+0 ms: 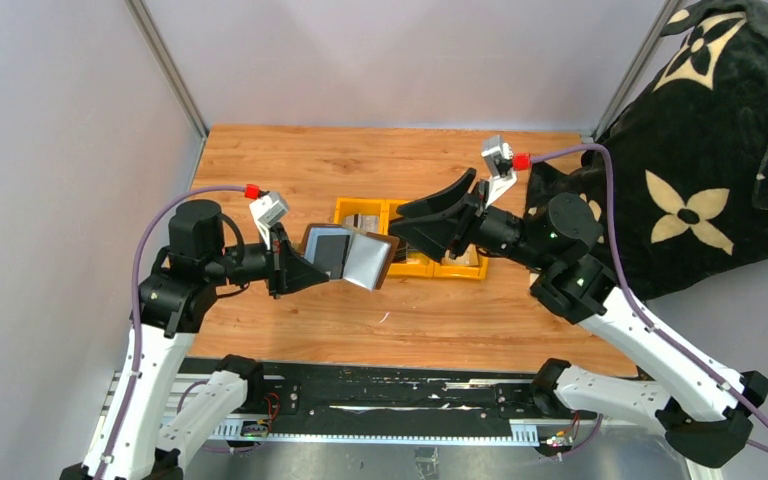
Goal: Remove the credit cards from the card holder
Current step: Remove the credit card from the card holder.
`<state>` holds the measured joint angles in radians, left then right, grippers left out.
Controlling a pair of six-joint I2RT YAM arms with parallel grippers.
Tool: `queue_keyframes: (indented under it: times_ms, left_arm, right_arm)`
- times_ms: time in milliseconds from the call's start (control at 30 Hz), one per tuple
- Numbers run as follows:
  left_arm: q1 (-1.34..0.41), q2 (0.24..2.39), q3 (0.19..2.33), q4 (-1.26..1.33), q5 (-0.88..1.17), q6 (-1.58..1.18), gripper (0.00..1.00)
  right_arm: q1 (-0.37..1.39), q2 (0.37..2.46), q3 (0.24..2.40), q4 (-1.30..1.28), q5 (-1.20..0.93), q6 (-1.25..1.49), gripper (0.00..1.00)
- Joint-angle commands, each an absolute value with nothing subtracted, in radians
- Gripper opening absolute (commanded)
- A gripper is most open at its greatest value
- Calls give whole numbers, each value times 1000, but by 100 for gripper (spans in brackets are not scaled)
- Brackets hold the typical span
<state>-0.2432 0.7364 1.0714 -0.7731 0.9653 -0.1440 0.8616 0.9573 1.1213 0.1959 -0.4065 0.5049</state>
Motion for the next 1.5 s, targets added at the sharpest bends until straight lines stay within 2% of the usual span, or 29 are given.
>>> queue_keyframes:
  times_ms: [0,200,567,733,833,1033,1233,1333,1467]
  left_arm:
    - [-239,773,1117,-838,860,-112,0]
    - [-239,773,1125,-834,840,-115,0]
    - [-239,766,1159,-838,977,-121,0]
    - [-239,756,1151,-836,1041,-124,9]
    - [-239,747,1152,-840,1023,-123,11]
    - [-239,756,1160,-865,1011,-112,13]
    - [-239,776,1166,-885,1007,-104,15]
    - [-239,771,1168,-885,1004,-97,18]
    - [-239,769,1168,-885,962,-95,32]
  right_arm:
    - [856,984,1140,174,-490,593,52]
    - [918,1138,1106,253,-613,710,51]
    - [916,1230,1092,231,-564,671,53]
    - [912,1257,1099,282,-594,701,53]
    - [913,1269,1094,379,-647,753,48]
    - [913,1283,1058,563,-727,867,25]
    - [914,1292,1031,651,-759,928,9]
    - [915,1305,1002,754,-773,992,7]
    - [927,1307,1000,794,-782,1005,7]
